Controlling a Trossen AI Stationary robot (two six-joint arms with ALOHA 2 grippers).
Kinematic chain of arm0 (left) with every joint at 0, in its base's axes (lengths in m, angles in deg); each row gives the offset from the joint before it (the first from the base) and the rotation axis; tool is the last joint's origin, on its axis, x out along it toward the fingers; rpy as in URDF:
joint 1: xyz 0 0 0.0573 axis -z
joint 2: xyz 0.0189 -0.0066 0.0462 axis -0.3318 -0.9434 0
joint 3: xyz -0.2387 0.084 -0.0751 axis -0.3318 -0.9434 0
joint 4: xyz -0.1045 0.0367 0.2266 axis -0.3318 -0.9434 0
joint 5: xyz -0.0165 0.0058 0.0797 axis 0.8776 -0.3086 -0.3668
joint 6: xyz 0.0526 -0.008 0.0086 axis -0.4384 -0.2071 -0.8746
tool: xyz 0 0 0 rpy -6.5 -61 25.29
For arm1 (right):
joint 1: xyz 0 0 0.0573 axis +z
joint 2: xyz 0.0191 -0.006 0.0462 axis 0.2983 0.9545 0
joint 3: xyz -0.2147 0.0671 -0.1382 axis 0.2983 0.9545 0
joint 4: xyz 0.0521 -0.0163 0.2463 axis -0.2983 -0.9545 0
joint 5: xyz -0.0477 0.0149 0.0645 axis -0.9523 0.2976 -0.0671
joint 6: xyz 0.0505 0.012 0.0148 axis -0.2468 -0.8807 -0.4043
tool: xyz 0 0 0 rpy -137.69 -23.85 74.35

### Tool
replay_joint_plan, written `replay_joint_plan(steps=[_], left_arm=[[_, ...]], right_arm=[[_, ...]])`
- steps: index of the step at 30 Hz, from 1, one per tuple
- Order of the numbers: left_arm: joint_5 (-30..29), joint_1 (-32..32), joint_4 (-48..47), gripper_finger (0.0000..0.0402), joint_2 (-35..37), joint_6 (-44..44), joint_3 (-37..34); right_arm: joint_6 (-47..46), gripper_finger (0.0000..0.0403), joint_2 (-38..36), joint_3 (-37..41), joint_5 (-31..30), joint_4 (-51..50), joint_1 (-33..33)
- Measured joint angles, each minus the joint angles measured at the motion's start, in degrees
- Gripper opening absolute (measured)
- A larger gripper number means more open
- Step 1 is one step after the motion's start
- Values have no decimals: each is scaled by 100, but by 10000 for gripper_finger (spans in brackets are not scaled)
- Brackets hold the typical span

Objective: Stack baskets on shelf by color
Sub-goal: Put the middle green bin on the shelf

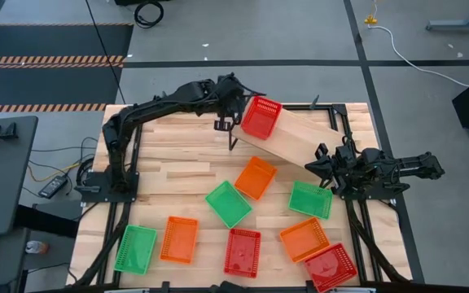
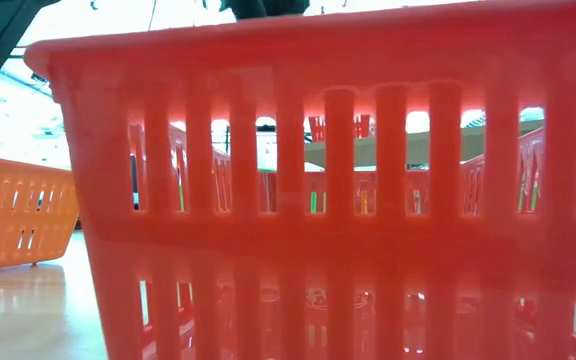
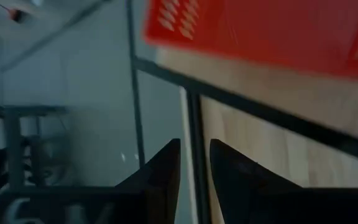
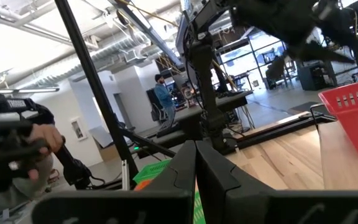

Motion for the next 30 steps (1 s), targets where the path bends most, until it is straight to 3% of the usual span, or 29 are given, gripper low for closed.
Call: replay_joint_plan(steps=[2, 9, 15, 20, 25, 30], left_arm=[[183, 9, 249, 93, 155, 26, 1], [2258, 136, 500, 93, 546, 868, 1], [2379, 344, 101, 93, 675, 1600, -67], [2874, 331, 102, 93, 880, 1764, -510], [2668, 147, 870, 91, 1595, 2054, -1591], [2515, -4, 2347, 77, 2917, 2480, -3175]], right_arm=[[74, 16, 0, 0, -25, -17, 0], [424, 16, 102, -34, -254, -369, 7], [1148, 16, 435, -17, -168, -109, 13], [1277, 18, 663, -100, -208, -17, 11], [1333, 41, 1042, -127, -433, 80, 57], [1570, 84, 1415, -127, -724, 399, 120]])
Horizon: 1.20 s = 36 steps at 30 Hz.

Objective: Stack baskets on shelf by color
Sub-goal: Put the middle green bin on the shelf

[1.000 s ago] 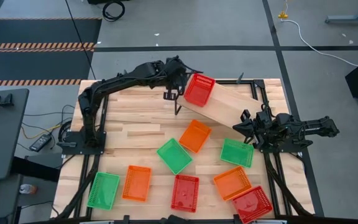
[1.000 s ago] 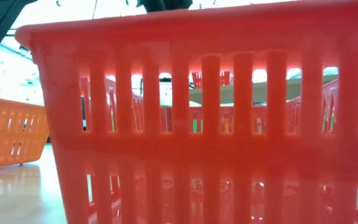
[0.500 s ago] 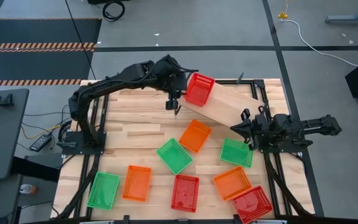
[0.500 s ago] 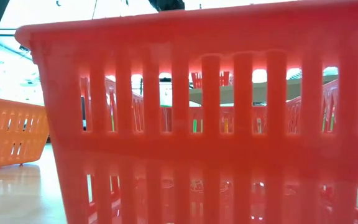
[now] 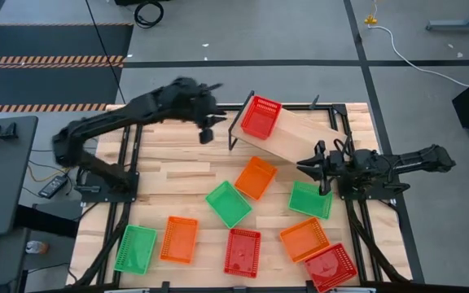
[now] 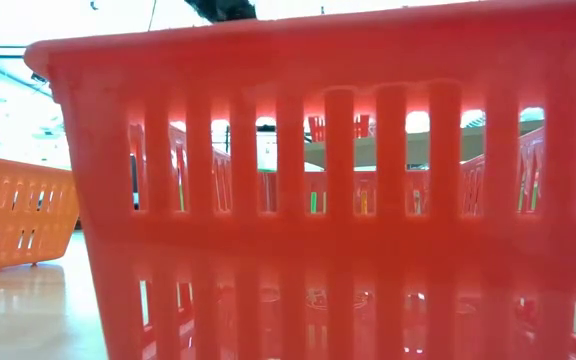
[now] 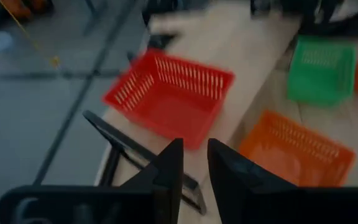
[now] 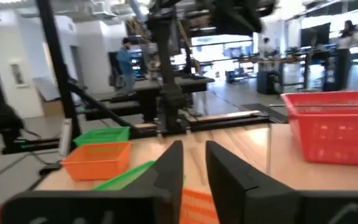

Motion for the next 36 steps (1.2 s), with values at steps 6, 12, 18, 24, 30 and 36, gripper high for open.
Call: replay_joint_plan(steps=[6, 12, 18, 24, 30, 36], left_arm=[[7, 27, 1783, 64, 1378, 555, -1997], [-2, 217, 3273, 64, 2133, 988, -3434], [-240, 436, 3619, 64, 2356, 944, -3806], [32, 419, 3845, 64, 2352, 485, -3816], [216, 183, 3959, 56, 2488, 366, -3814], [492, -33, 3681, 48, 2652, 351, -3814]], right_arm=[[153, 135, 630, -631, -461, -565, 2], [290, 153, 1693, -1752, -624, -1194, -2], [250, 151, 2995, -3034, -660, -1882, 0], [-37, 151, 4528, -4366, -773, -3060, 10], [-518, 151, 5923, -5573, -770, -4183, 209], [-1162, 151, 7028, -6477, -770, -4895, 543]])
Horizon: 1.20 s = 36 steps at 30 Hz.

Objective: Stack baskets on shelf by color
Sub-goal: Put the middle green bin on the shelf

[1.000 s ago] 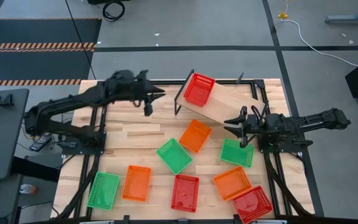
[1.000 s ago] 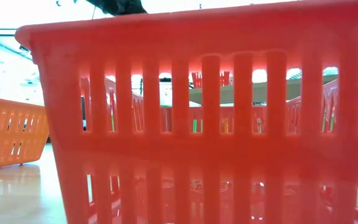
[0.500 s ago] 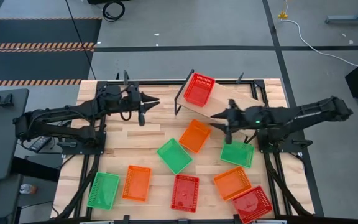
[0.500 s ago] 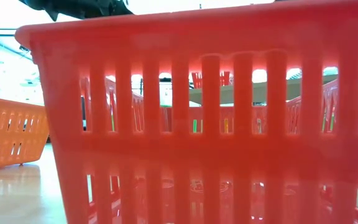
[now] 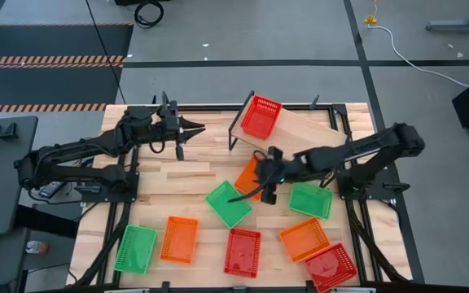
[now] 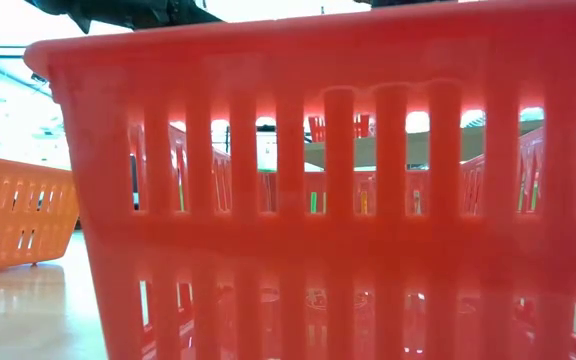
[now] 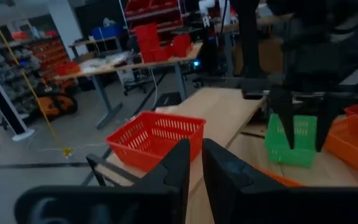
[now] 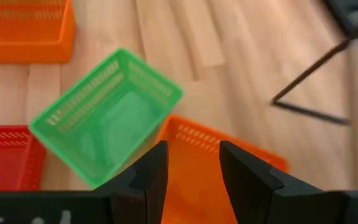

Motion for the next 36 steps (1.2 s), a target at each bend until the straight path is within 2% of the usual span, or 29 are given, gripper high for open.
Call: replay_joint_plan(steps=[9, 14, 21, 27, 33, 36], left_arm=[[444, -254, -339, 32, 247, -200, -2], [595, -491, -935, 20, 493, -283, -2], [739, -530, -1414, 12, 677, -289, 0], [734, -514, -1523, 17, 658, -285, 0], [736, -502, -1518, 14, 658, -134, 0], [733, -446, -1523, 12, 658, -132, 0]], right_arm=[[-669, 151, 1306, -836, 4, -616, 399], [-961, 151, 1793, -1061, 27, -958, 507], [-344, 151, 2085, -1075, 302, -729, 857], [239, 151, 2011, -1082, 151, -287, 1159], [360, 151, 2435, -1044, 107, -353, 1187], [619, 151, 2557, -1054, -102, -38, 1184]])
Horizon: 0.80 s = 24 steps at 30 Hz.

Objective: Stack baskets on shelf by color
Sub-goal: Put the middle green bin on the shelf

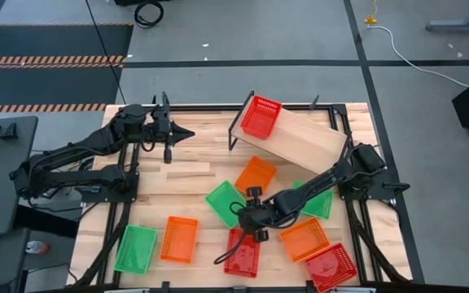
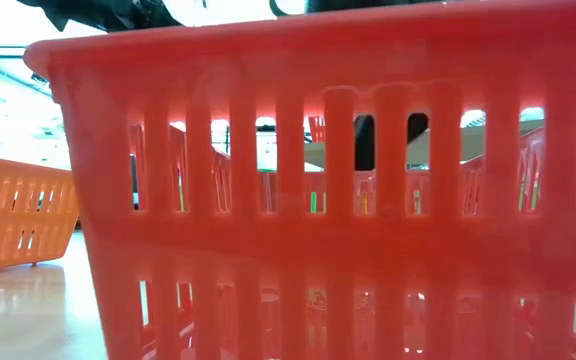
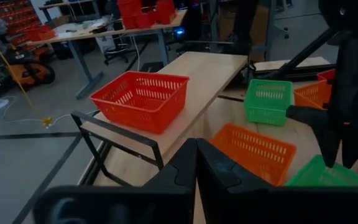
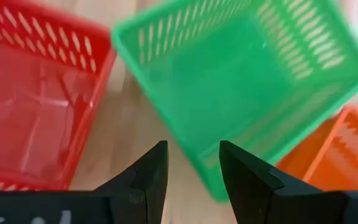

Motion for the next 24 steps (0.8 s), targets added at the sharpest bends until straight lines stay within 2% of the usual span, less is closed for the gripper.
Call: replay_joint_plan(steps=[3, 9, 13, 18, 24], left_arm=[[1, 87, 0, 15, 0, 27, 0], [1, 236, 3, 22, 0, 42, 0], [1, 264, 6, 20, 0, 42, 0], [1, 262, -49, 15, 0, 51, 0], [0, 262, -144, 18, 0, 128, 0]], right_arm=[[91, 151, 90, 1, -70, 74, 2], [1, 140, 193, 1, 258, 31, -15], [68, 99, 294, 9, 296, 22, -15], [107, 17, 354, 5, 266, 162, -66], [436, 20, 354, -277, -88, 289, -83]])
